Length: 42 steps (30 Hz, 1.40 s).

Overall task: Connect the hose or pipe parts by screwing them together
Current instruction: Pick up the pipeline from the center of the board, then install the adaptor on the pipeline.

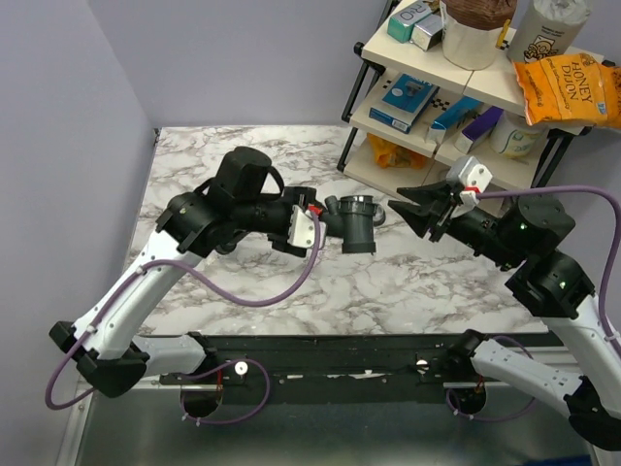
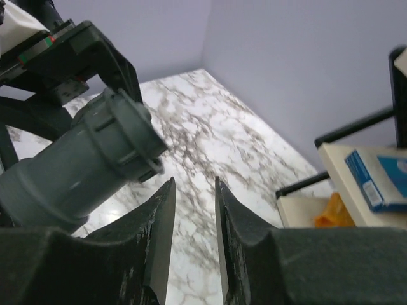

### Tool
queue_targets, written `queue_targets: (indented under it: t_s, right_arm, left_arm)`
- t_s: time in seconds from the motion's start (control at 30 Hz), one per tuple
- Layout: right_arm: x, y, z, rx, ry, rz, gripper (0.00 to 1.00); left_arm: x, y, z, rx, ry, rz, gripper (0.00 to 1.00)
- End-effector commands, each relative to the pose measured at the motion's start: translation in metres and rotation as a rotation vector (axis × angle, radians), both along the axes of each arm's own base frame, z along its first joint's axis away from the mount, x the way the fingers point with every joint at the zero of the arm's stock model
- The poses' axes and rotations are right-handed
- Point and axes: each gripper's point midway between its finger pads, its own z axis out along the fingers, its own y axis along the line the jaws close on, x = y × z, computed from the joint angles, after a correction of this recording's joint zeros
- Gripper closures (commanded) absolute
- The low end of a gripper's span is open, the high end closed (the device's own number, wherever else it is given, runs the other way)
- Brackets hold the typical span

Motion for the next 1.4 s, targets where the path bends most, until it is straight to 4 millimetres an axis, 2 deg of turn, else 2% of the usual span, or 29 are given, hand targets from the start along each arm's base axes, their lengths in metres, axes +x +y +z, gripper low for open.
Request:
queue_targets:
  t_s: [0.0, 0.13, 0.17, 0.23, 0.33, 0.37, 0.43, 0.53, 0.67, 0.87, 1.2, 1.37]
  right_arm:
    - [-0.032, 0.015, 0.061, 0.041, -0.171, 0.197, 0.61]
    - [-0.05, 0.025, 0.09, 0.064, -0.233, 0.313, 0.62]
    - [-0.049, 0.026, 0.09, 0.061, -0.223, 0.314, 0.63]
    - [-0.032, 0.027, 0.084, 0.044, -0.184, 0.253, 0.67]
    - [-0.006, 0.027, 0.059, -0.007, -0.112, 0.158, 0.72]
    - [0.001, 0.028, 0.041, -0.039, -0.067, 0.138, 0.73]
    - [0.018, 0.026, 0.022, -0.078, -0.022, 0.068, 0.77]
    - [0.025, 0.027, -0.004, -0.115, 0.039, 0.049, 0.82]
    - [0.022, 0.033, -0.023, -0.136, 0.093, 0.08, 0.9]
    - [0.004, 0.048, -0.036, -0.165, 0.176, 0.214, 0.99]
    - [-0.022, 0.054, -0.049, -0.2, 0.266, 0.341, 0.99]
    - [-0.027, 0.054, -0.051, -0.202, 0.276, 0.362, 0.99]
  left_arm:
    - [-0.03, 0.0, -0.002, -0.037, 0.103, -0.059, 1.0]
    - [-0.035, 0.001, -0.002, -0.076, 0.127, -0.044, 1.0]
    - [-0.036, 0.0, -0.006, -0.083, 0.136, -0.042, 1.0]
    - [-0.039, 0.001, -0.003, -0.1, 0.128, -0.047, 1.0]
    - [-0.04, 0.004, 0.005, -0.126, 0.119, -0.027, 1.0]
    - [-0.037, 0.003, 0.012, -0.146, 0.095, -0.017, 1.0]
    - [-0.035, 0.005, 0.02, -0.168, 0.079, 0.009, 1.0]
    - [-0.027, 0.008, 0.033, -0.204, 0.04, 0.059, 1.0]
    - [-0.018, 0.01, 0.041, -0.242, 0.016, 0.117, 1.0]
    - [-0.008, 0.009, 0.037, -0.247, 0.004, 0.156, 1.0]
    - [0.007, 0.009, 0.032, -0.264, -0.009, 0.223, 1.0]
    - [0.01, 0.008, 0.029, -0.267, 0.005, 0.241, 1.0]
